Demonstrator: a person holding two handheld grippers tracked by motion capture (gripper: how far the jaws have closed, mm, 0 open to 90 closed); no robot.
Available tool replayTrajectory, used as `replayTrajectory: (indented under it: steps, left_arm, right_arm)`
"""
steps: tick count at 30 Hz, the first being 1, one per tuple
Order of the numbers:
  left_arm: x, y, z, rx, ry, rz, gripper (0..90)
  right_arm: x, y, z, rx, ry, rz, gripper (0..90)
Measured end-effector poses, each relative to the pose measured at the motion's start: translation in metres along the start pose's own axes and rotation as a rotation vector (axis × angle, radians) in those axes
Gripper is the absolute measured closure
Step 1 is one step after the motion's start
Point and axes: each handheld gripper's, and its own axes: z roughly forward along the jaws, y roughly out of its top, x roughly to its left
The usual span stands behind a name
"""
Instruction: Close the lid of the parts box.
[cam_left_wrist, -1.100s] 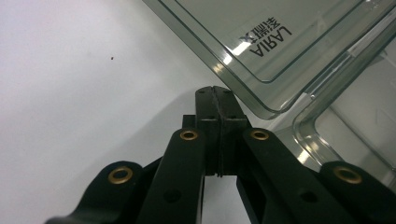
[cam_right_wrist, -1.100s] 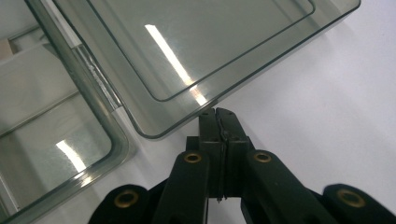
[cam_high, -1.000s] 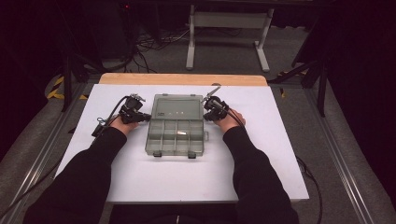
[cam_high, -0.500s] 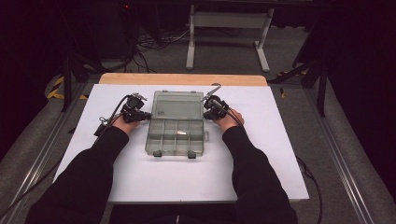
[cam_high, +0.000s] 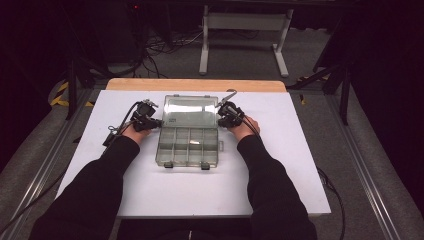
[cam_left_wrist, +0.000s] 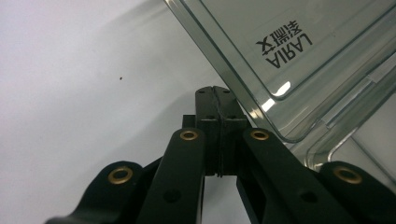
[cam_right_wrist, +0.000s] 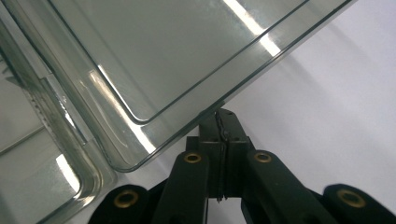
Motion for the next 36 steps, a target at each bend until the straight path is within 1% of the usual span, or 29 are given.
replayTrajectory:
  steps: [3, 6, 10, 14, 15, 17, 19, 20, 21, 23, 24, 25, 31, 33, 36]
  left_arm:
    - [0.000, 0.000, 0.000, -0.002, 0.010, 0.006, 90.0]
    - [-0.001, 0.000, -0.001, -0.002, 0.007, 0.006, 90.0]
    - [-0.001, 0.001, -0.003, -0.019, 0.018, 0.004, 90.0]
    - [-0.001, 0.002, -0.005, -0.029, 0.026, 0.005, 90.0]
    - [0.000, 0.003, -0.006, -0.035, 0.034, 0.013, 90.0]
    - [-0.001, 0.003, -0.007, -0.040, 0.031, 0.006, 90.0]
    - [-0.001, 0.003, -0.007, -0.046, 0.035, 0.010, 90.0]
    - [-0.001, 0.003, -0.008, -0.043, 0.042, 0.017, 90.0]
    - [-0.002, 0.003, -0.008, -0.047, 0.040, 0.012, 90.0]
    - [-0.003, 0.003, -0.009, -0.049, 0.050, 0.024, 90.0]
    - [-0.003, 0.003, -0.009, -0.049, 0.050, 0.024, 90.0]
    - [-0.004, 0.004, -0.010, -0.052, 0.061, 0.033, 90.0]
    - [-0.005, 0.005, -0.012, -0.062, 0.062, 0.036, 90.0]
    - [-0.005, 0.005, -0.012, -0.071, 0.065, 0.029, 90.0]
    - [-0.005, 0.005, -0.013, -0.071, 0.061, 0.024, 90.0]
  right_arm:
    - [0.000, 0.000, -0.001, -0.005, 0.000, 0.004, 89.9]
    - [0.000, 0.000, -0.002, -0.011, -0.004, 0.005, 89.9]
    - [-0.001, 0.001, -0.005, -0.030, -0.013, 0.013, 89.9]
    - [-0.001, 0.001, -0.006, -0.038, -0.019, 0.009, 89.9]
    - [-0.001, 0.002, -0.008, -0.045, -0.022, 0.007, 89.9]
    - [-0.001, 0.002, -0.009, -0.053, -0.027, 0.007, 90.0]
    - [-0.001, 0.002, -0.010, -0.058, -0.029, 0.008, 90.0]
    - [-0.001, 0.003, -0.011, -0.069, -0.036, 0.012, 90.0]
    - [-0.001, 0.003, -0.012, -0.071, -0.040, 0.010, 90.0]
    - [-0.001, 0.003, -0.013, -0.078, -0.037, 0.012, 90.0]
    - [-0.001, 0.003, -0.013, -0.078, -0.037, 0.012, 90.0]
    - [-0.001, 0.003, -0.014, -0.082, -0.036, 0.012, 90.0]
    - [-0.002, 0.004, -0.018, -0.105, -0.040, 0.017, 90.0]
    - [-0.002, 0.004, -0.019, -0.113, -0.042, 0.018, 90.0]
    - [-0.002, 0.005, -0.020, -0.119, -0.047, 0.018, 90.0]
